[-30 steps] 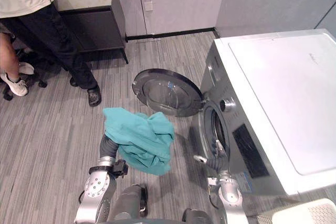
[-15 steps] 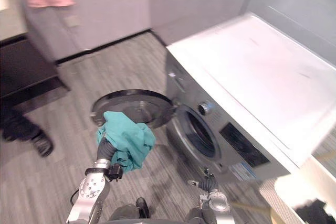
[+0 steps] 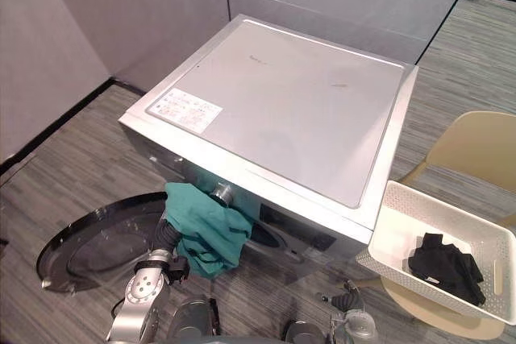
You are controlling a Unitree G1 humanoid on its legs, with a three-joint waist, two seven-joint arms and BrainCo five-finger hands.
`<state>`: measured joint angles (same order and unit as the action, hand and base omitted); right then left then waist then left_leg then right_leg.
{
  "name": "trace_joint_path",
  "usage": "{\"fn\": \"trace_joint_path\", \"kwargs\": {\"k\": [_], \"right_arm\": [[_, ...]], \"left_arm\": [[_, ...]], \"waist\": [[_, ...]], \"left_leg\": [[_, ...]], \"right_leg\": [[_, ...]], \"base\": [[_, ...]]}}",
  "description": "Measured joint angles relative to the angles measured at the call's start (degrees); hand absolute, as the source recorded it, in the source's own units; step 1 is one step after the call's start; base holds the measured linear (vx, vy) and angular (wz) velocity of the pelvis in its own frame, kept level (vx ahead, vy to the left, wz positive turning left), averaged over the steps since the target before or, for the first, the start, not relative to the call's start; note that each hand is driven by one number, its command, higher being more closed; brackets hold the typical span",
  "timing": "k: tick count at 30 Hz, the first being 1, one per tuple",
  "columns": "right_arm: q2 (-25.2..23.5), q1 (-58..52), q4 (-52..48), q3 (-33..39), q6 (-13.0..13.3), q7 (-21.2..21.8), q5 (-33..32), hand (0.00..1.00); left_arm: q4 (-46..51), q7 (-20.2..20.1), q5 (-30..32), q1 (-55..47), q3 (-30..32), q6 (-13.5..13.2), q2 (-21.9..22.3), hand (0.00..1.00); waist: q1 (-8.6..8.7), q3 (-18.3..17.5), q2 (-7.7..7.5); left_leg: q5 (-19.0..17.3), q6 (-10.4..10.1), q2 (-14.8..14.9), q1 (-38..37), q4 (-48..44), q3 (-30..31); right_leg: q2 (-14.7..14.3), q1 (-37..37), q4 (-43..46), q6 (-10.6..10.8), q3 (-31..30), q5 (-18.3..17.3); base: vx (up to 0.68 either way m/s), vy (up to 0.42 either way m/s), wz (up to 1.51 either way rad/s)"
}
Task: Pick up the laundry basket with both hands and put the clothes into the washing machine.
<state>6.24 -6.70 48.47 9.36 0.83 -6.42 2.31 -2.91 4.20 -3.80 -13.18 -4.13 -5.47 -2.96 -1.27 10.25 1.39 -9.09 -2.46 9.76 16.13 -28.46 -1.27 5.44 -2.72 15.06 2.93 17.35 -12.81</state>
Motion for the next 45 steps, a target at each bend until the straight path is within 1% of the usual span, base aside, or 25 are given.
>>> {"fn": "trace_joint_path", "kwargs": {"k": [1, 2, 4, 8, 11, 12, 13, 14, 16, 18, 19, 20, 21, 22, 24, 26, 27, 29, 30, 32, 34, 36, 38, 41, 45], "right_arm": [[-1.1, 0.0, 0.4, 0.8, 0.0, -0.2, 0.0, 0.00], [-2.7, -0.4, 0.3, 1.0, 0.0, -0.1, 0.0, 0.00], [-4.0, -1.1, 0.2, 1.4, 0.1, -0.1, -0.1, 0.00], [-4.0, -1.7, -1.3, 2.0, 0.4, -0.1, -0.7, 0.00], [-4.1, -1.8, -3.5, 3.1, 0.4, -0.2, -1.8, 0.00], [-3.9, -1.6, -5.4, 3.2, 0.5, -0.9, -2.4, 0.00], [-3.9, -1.4, -5.9, 3.2, 0.5, -1.1, -2.5, 0.00], [-4.0, -0.8, -7.4, 3.2, 0.5, -1.4, -3.0, 0.00], [-4.0, 0.4, -8.6, 3.2, 0.5, -2.0, -4.2, 0.00], [-4.1, 1.8, -11.0, 3.0, 0.3, -3.6, -5.3, 0.00], [-4.1, 2.4, -11.6, 3.0, 0.3, -3.8, -6.3, 0.00], [-4.1, 3.0, -11.8, 3.0, 0.3, -4.0, -6.6, 0.00], [-4.2, 4.2, -11.8, 2.8, 0.3, -4.8, -7.4, 0.00], [-4.2, 4.8, -12.3, 2.4, 0.3, -5.6, -8.2, 0.00], [-4.6, 5.2, -14.2, 2.2, 0.4, -6.4, -9.2, 0.00], [-4.8, 6.8, -17.2, 1.9, 0.6, -7.9, -10.0, 0.00], [-4.8, 7.2, -18.2, 2.0, 0.6, -8.3, -10.3, 0.00], [-4.5, 8.3, -22.4, 2.3, 1.9, -10.0, -11.4, 0.00], [-4.4, 9.1, -23.7, 2.8, 2.7, -10.6, -11.4, 0.00], [-3.9, 9.4, -25.5, 3.2, 3.3, -11.2, -11.9, 0.00], [-4.1, 9.8, -27.4, 3.1, 4.1, -11.4, -13.1, 0.00], [-3.9, 9.8, -29.8, 3.1, 5.5, -11.5, -13.5, 0.00], [-3.5, 9.9, -31.3, 3.1, 6.0, -11.4, -13.6, 0.00], [-3.4, 10.3, -32.1, 3.3, 7.6, -11.4, -13.7, 0.00], [-2.9, 10.9, -32.1, 4.2, 7.8, -10.9, -13.7, 0.00]], "left_arm": [[-0.5, 0.4, 0.0, -0.3, 0.2, 0.0, -0.2, 1.00], [-1.0, 0.9, 0.0, 0.1, 0.3, 0.1, -0.9, 1.00], [-0.9, 1.0, 0.0, -0.4, 1.2, 0.2, -0.7, 1.00], [0.9, 0.8, -0.1, -3.6, 1.3, 0.3, -0.4, 1.00], [1.1, 0.8, -0.2, -3.8, 1.6, 0.5, -0.1, 1.00], [1.1, 0.9, -0.7, -3.7, 2.2, 0.7, 0.6, 1.00], [1.1, 1.0, -1.1, -3.6, 2.6, 0.8, 0.7, 1.00], [1.2, 1.3, -2.7, -3.2, 2.7, 0.7, 0.7, 1.00], [1.3, 2.0, -4.4, -1.4, 3.8, 0.7, 1.2, 1.00], [1.1, 4.1, -7.4, 3.0, 5.1, 0.7, 1.9, 1.00], [1.0, 5.0, -8.4, 4.7, 5.7, 0.7, 2.2, 1.00], [0.8, 5.4, -9.2, 5.9, 6.0, 0.7, 2.4, 1.00], [-0.3, 6.6, -9.8, 8.1, 6.1, 0.6, 2.8, 1.00], [-1.7, 7.8, -10.5, 10.1, 6.1, 0.6, 3.0, 1.00], [-2.4, 9.1, -11.4, 12.5, 6.2, 0.6, 3.3, 1.00], [-2.9, 11.0, -11.5, 16.5, 6.4, 0.5, 3.3, 1.00], [-3.2, 11.2, -11.5, 17.7, 6.5, 0.5, 3.3, 1.00], [-3.6, 13.1, -11.6, 21.7, 6.5, 0.3, 3.2, 1.00], [-4.1, 14.0, -12.0, 24.6, 6.5, 0.2, 3.2, 1.00], [-4.5, 15.1, -12.2, 28.7, 6.4, 0.1, 3.2, 1.00], [-4.4, 16.3, -13.3, 32.8, 6.3, -0.1, 2.4, 1.00], [-4.4, 17.8, -14.2, 38.4, 5.8, -0.2, 1.4, 1.00], [-4.4, 18.9, -14.7, 42.5, 5.8, -0.5, 0.2, 1.00], [-4.2, 20.2, -16.0, 48.3, 4.3, -1.4, -3.0, 1.00], [-2.2, 21.3, -17.0, 56.8, 1.1, -2.6, -6.7, 1.00]], "waist": [[-0.52, 0.4, -0.92], [-0.17, 0.3, -2.88], [-0.01, 0.2, -4.44], [-0.54, 0.3, -4.14], [-1.50, 0.6, -3.57], [-1.50, 1.3, -2.66], [-1.52, 1.8, -2.36], [-1.45, 3.1, -2.06], [-1.07, 5.5, -2.14], [-1.18, 8.9, -2.82], [-1.15, 10.0, -2.93], [-1.11, 10.9, -2.84], [-1.04, 12.8, -2.86], [-1.02, 13.4, -2.80], [-1.05, 13.9, -3.17], [-1.01, 15.9, -3.28], [-1.07, 16.4, -3.39], [-1.05, 16.7, -3.48], [-0.83, 17.2, -3.86], [-0.46, 17.7, -3.95], [0.55, 18.1, -4.36], [0.81, 18.1, -4.44], [1.12, 18.1, -4.49], [2.26, 18.1, -4.62], [3.53, 18.1, -4.72]], "left_leg": [[-2.4, -2.8, -0.3, -1.2, -0.1, 0.9], [-2.3, -2.7, -1.5, -1.4, 0.3, 0.6], [-2.4, -2.6, -2.9, -1.7, 0.8, 0.0], [-3.1, -1.7, -3.3, -4.3, 1.0, -1.5], [-3.6, -1.6, -2.0, -4.9, 1.4, -3.3], [-4.5, -1.4, -0.6, -4.5, 0.2, -4.6], [-4.7, -1.4, -0.3, -4.0, -0.8, -5.1], [-5.9, -1.3, 0.6, -2.0, -4.3, -5.9], [-8.3, -1.1, 1.6, 1.6, -9.7, -6.0], [-12.6, -0.1, 2.2, 10.0, -20.1, -6.2], [-14.2, 0.2, 2.3, 13.2, -23.8, -6.0], [-14.9, 0.3, 2.4, 14.9, -26.0, -5.9], [-16.2, 0.6, 2.8, 17.8, -29.7, -5.6], [-17.2, 0.9, 3.3, 21.7, -33.2, -5.3], [-17.8, 1.3, 3.9, 27.1, -37.2, -4.8], [-18.4, 1.6, 4.6, 34.8, -42.7, -3.9], [-18.4, 1.7, 4.7, 36.5, -44.0, -3.8], [-18.8, 2.4, 6.1, 44.7, -49.3, -3.5], [-18.9, 2.6, 6.3, 48.2, -51.5, -3.5], [-19.0, 2.8, 6.4, 52.5, -54.4, -3.1], [-19.2, 2.8, 6.4, 56.0, -56.6, -2.8], [-19.4, 2.6, 6.4, 59.9, -58.6, -2.5], [-19.3, 2.6, 6.4, 62.2, -60.1, -2.1], [-19.0, 2.7, 6.3, 64.6, -61.2, -1.7], [-18.8, 2.9, 6.3, 67.0, -62.6, -1.3]], "right_leg": [[0.4, 0.0, 1.5, 1.8, -1.9, -2.1], [1.6, 0.2, 1.5, 1.7, -1.7, -2.0], [2.9, -0.2, 1.2, 1.6, -1.7, -1.8], [3.8, -2.0, 1.3, 2.0, -1.9, -1.3], [3.7, -0.7, 3.0, 2.0, -3.3, -1.3], [3.3, 1.7, 6.7, 2.1, -4.5, -1.3], [3.3, 3.1, 8.8, 2.0, -5.1, -1.4], [3.6, 7.2, 14.9, 2.0, -6.1, -2.7], [4.4, 12.0, 21.6, 2.1, -7.0, -5.6], [6.0, 20.8, 32.5, 2.9, -8.2, -11.9], [6.8, 23.7, 35.8, 3.3, -8.3, -14.4], [7.1, 25.3, 37.9, 3.5, -8.6, -15.7], [7.5, 28.4, 42.0, 3.5, -9.4, -17.0], [7.6, 32.4, 45.8, 3.3, -10.0, -18.1], [7.6, 38.0, 50.2, 3.2, -10.9, -19.1], [7.4, 45.8, 56.1, 3.1, -11.9, -20.1], [7.4, 47.7, 57.5, 3.1, -12.3, -20.2], [6.5, 56.7, 63.0, 3.1, -14.1, -20.4], [6.5, 60.5, 65.5, 3.1, -14.9, -20.5], [6.5, 65.0, 68.5, 3.2, -15.7, -20.9], [6.5, 68.6, 71.2, 3.4, -16.5, -21.3], [6.4, 72.7, 73.6, 3.3, -17.1, -21.4], [6.3, 75.0, 75.2, 3.2, -17.4, -21.4], [6.3, 77.4, 76.5, 3.2, -17.5, -21.4], [6.3, 79.7, 78.0, 3.1, -17.7, -21.5]], "base": [[0.24, 0.203, -0.35], [0.23, 0.175, -0.17], [0.14, 0.099, 0.12], [0.06, 0.052, -0.01], [-0.03, -0.007, -0.27], [-0.08, 0.017, -0.49], [-0.17, 0.045, -0.70], [-0.16, 0.014, -0.53], [-0.19, -0.028, -0.39], [-0.30, -0.035, -0.26], [-0.27, -0.027, -0.12], [-0.25, 0.003, -0.08], [-0.23, 0.021, -0.09], [-0.22, 0.021, -0.10], [-0.17, 0.008, -0.11], [-0.16, -0.002, -0.13], [-0.15, -0.006, -0.19], [-0.14, -0.002, -0.32], [-0.11, -0.007, -0.23], [-0.10, -0.027, -0.09], [-0.11, -0.047, -0.03], [-0.08, -0.054, -0.02], [-0.06, -0.066, -0.03], [-0.02, -0.061, -0.01], [0.01, -0.058, -0.02]]}}
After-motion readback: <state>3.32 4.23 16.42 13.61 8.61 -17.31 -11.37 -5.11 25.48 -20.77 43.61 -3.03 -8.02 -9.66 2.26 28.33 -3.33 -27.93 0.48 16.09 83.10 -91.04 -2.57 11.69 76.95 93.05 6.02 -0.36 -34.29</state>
